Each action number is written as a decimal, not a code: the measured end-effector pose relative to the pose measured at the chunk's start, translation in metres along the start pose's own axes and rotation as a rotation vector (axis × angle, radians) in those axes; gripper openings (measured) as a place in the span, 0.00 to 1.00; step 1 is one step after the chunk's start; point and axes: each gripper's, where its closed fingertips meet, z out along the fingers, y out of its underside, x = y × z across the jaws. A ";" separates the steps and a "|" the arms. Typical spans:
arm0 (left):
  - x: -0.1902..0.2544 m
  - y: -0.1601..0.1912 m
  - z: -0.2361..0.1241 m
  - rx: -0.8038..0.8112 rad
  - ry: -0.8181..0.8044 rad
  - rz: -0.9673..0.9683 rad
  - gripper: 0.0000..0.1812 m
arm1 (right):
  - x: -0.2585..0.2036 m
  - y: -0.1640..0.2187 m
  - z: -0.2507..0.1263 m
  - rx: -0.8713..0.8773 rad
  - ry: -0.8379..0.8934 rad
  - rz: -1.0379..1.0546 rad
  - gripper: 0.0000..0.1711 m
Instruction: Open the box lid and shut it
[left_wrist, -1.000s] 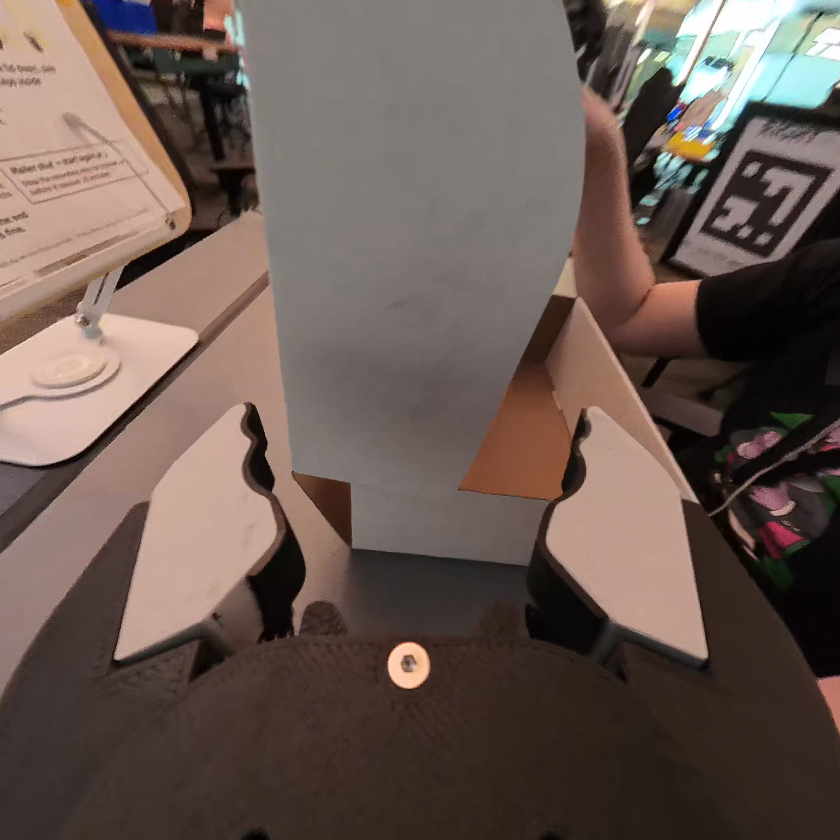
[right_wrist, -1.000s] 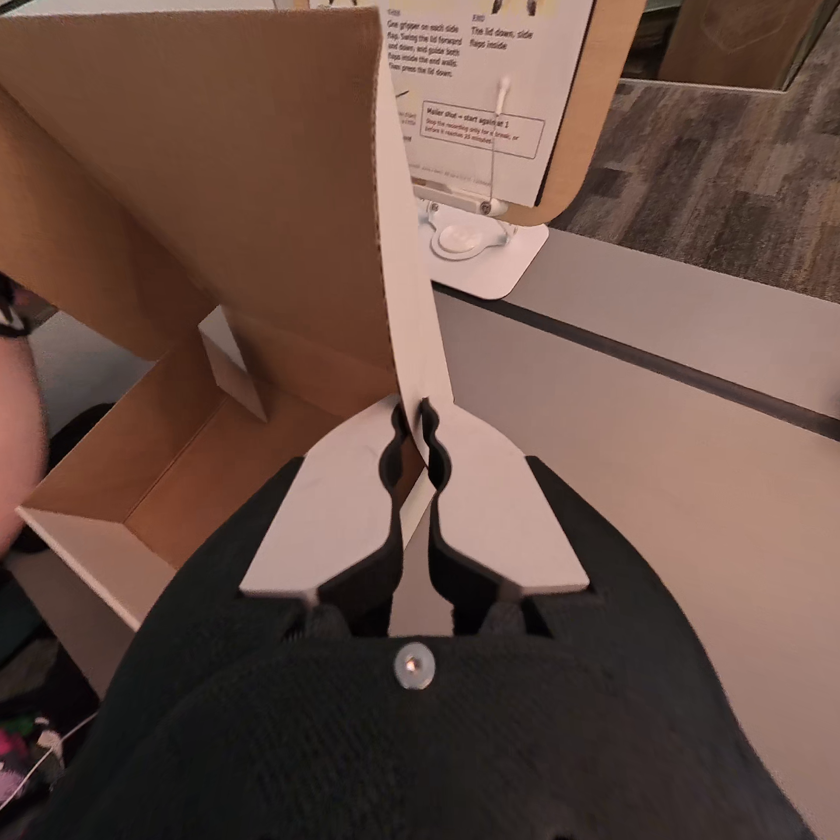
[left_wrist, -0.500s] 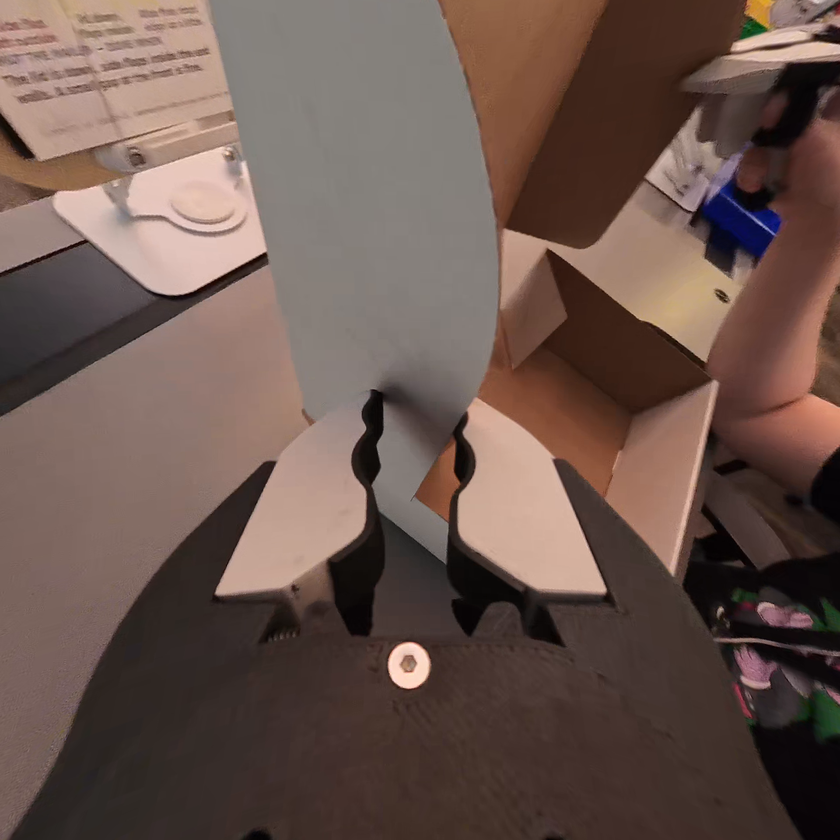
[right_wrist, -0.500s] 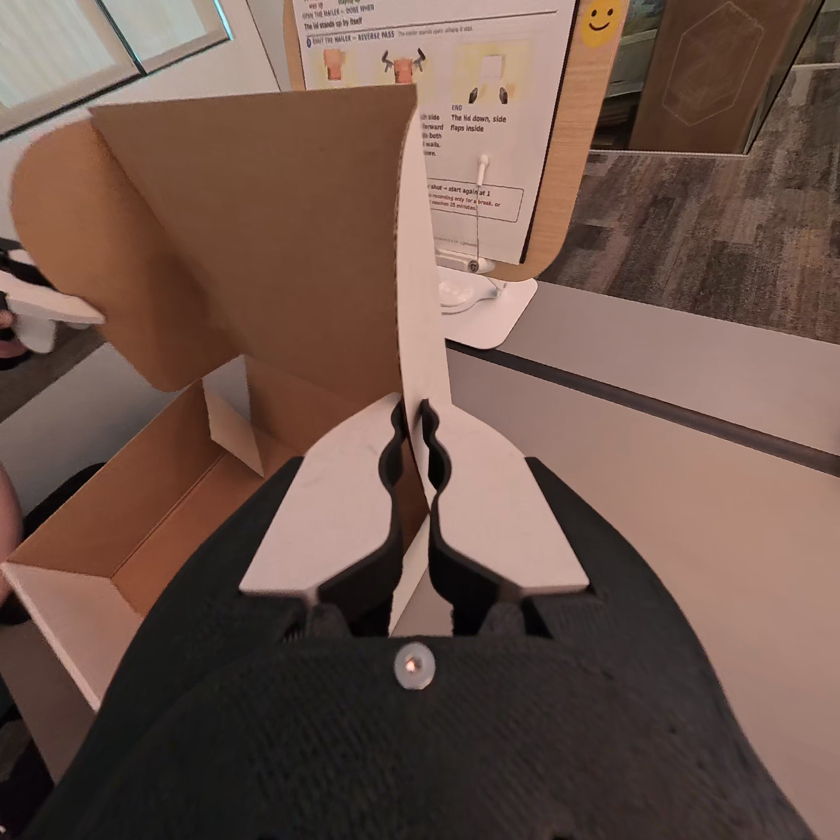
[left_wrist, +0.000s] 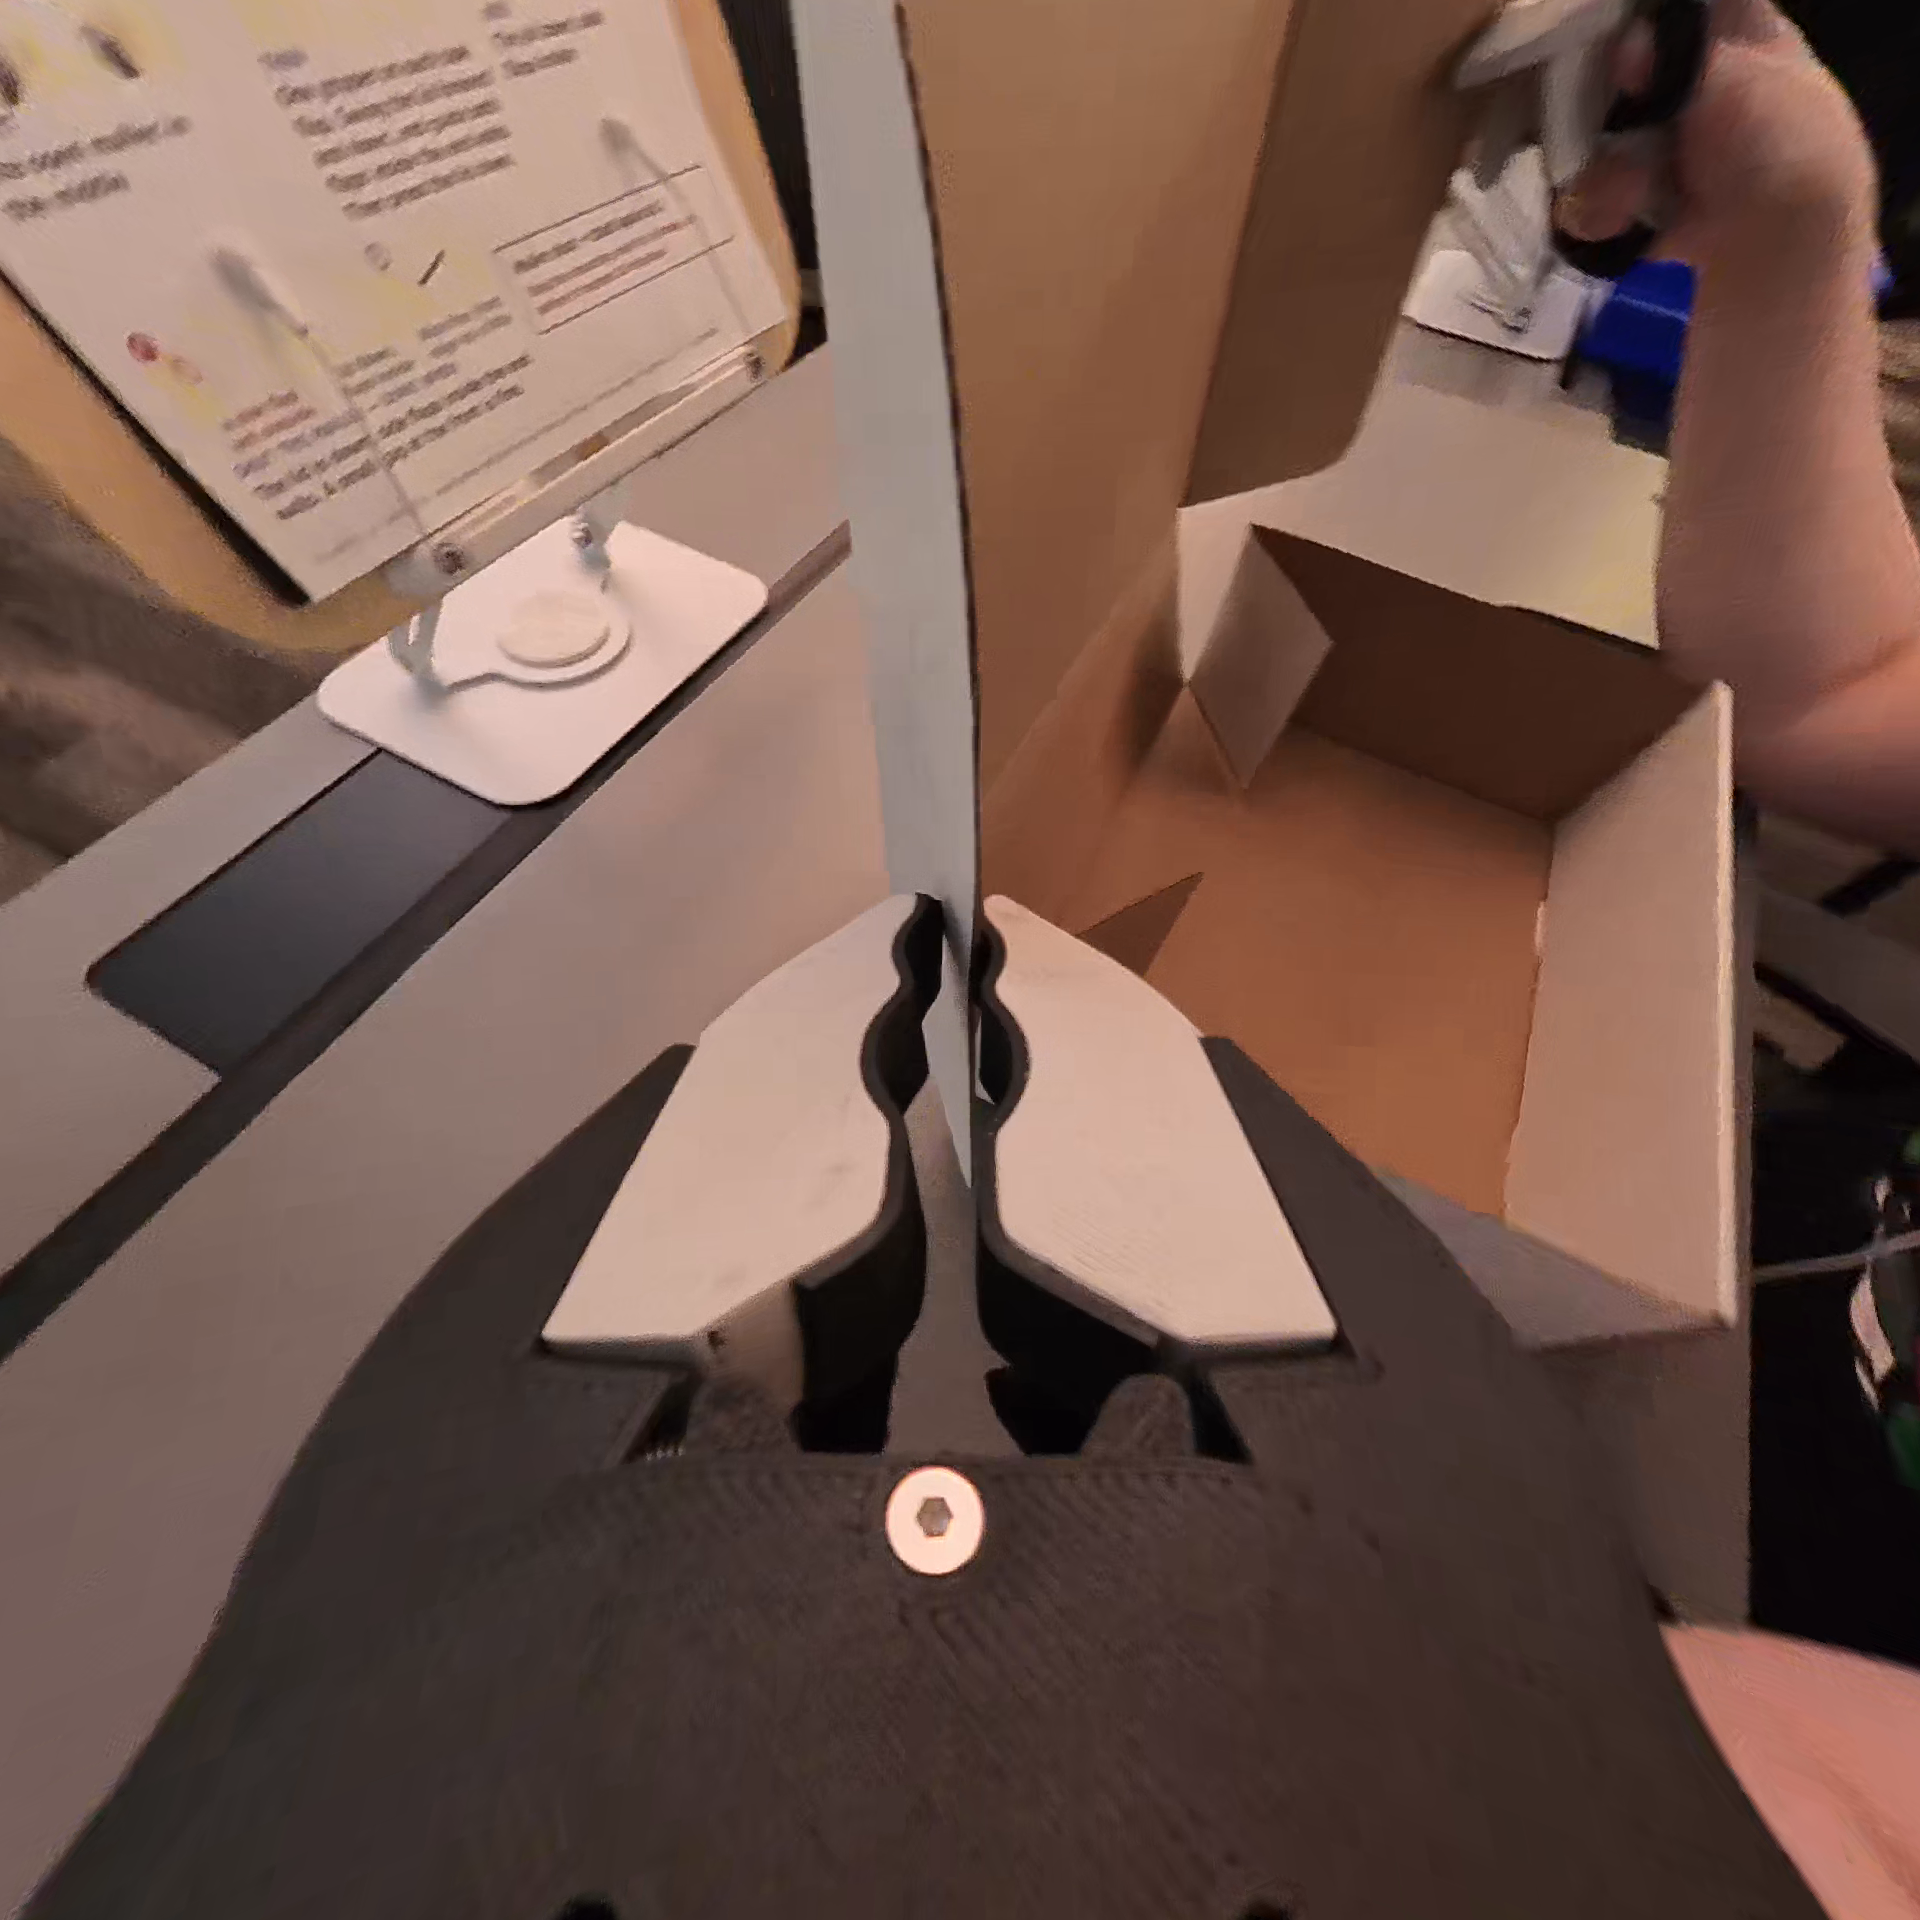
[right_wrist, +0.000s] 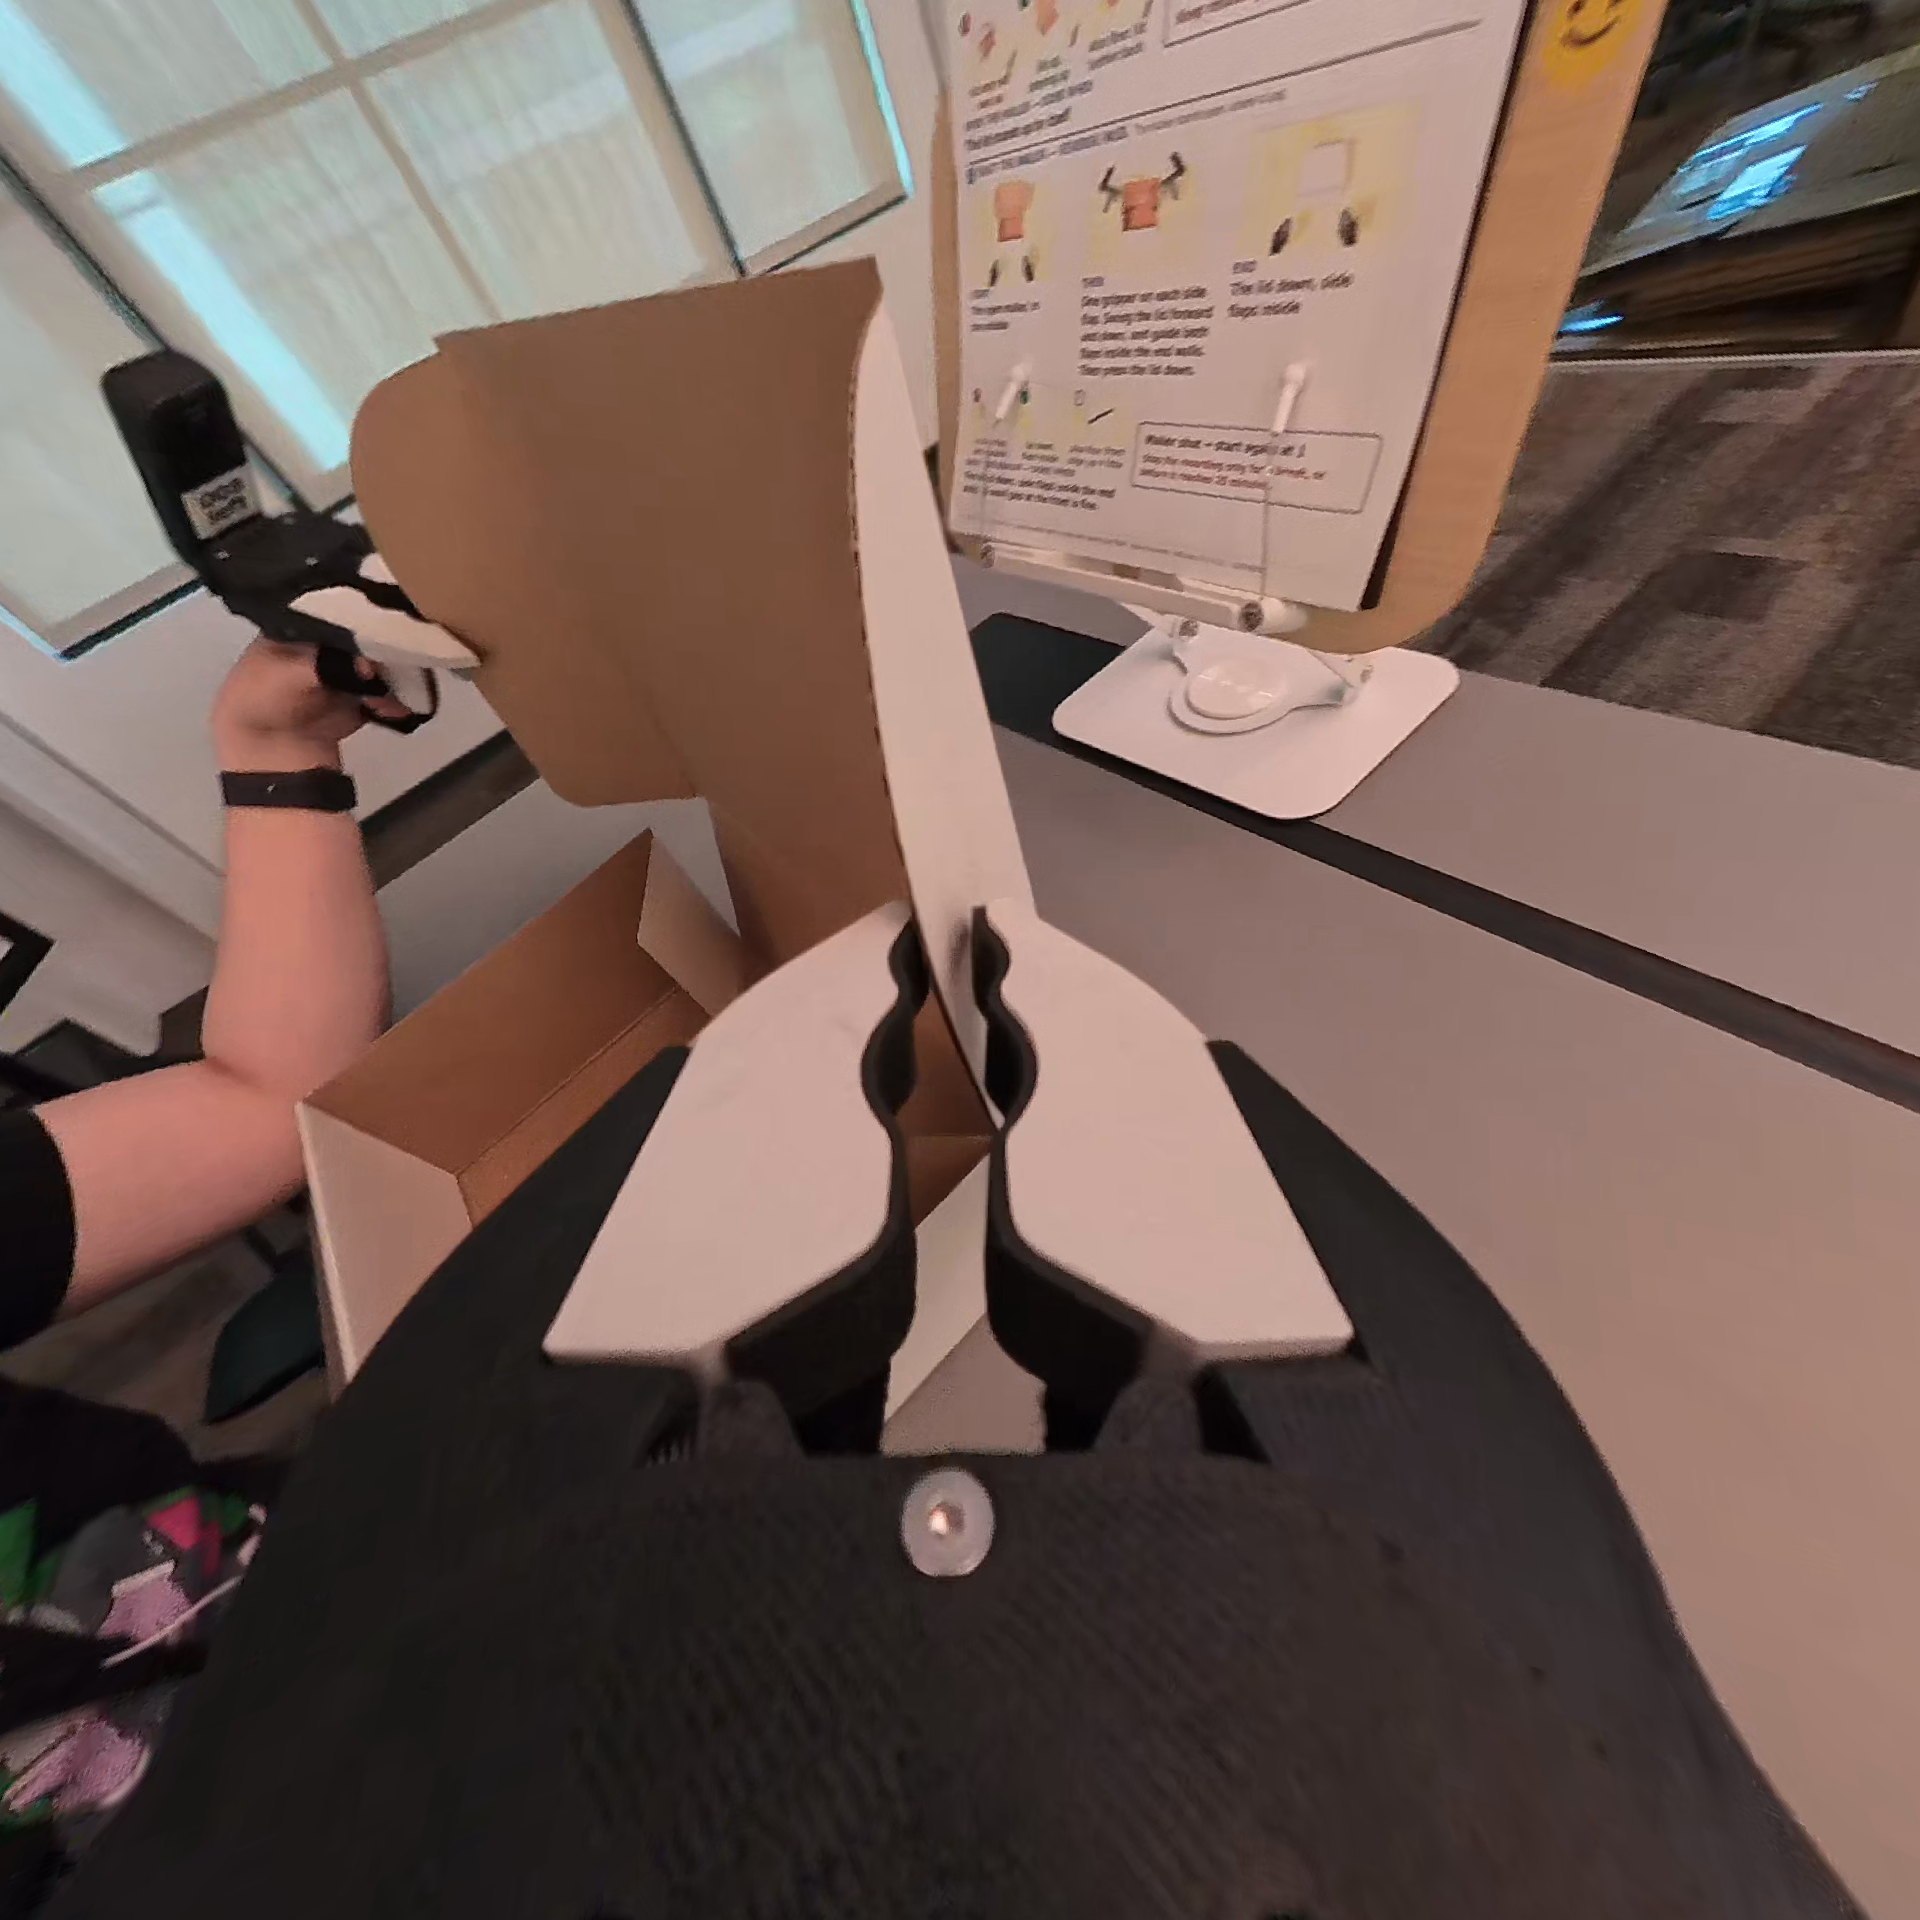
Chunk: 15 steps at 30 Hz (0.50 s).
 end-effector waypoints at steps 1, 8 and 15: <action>0.002 0.003 -0.002 0.011 0.029 0.025 0.03 | 0.001 0.002 0.002 -0.003 -0.018 0.001 0.08; -0.014 0.004 -0.006 0.110 0.069 -0.050 0.02 | 0.009 0.006 0.011 -0.004 0.001 -0.051 0.19; -0.016 0.000 0.007 0.099 0.058 -0.055 0.03 | 0.002 0.014 0.014 -0.088 0.050 -0.118 0.16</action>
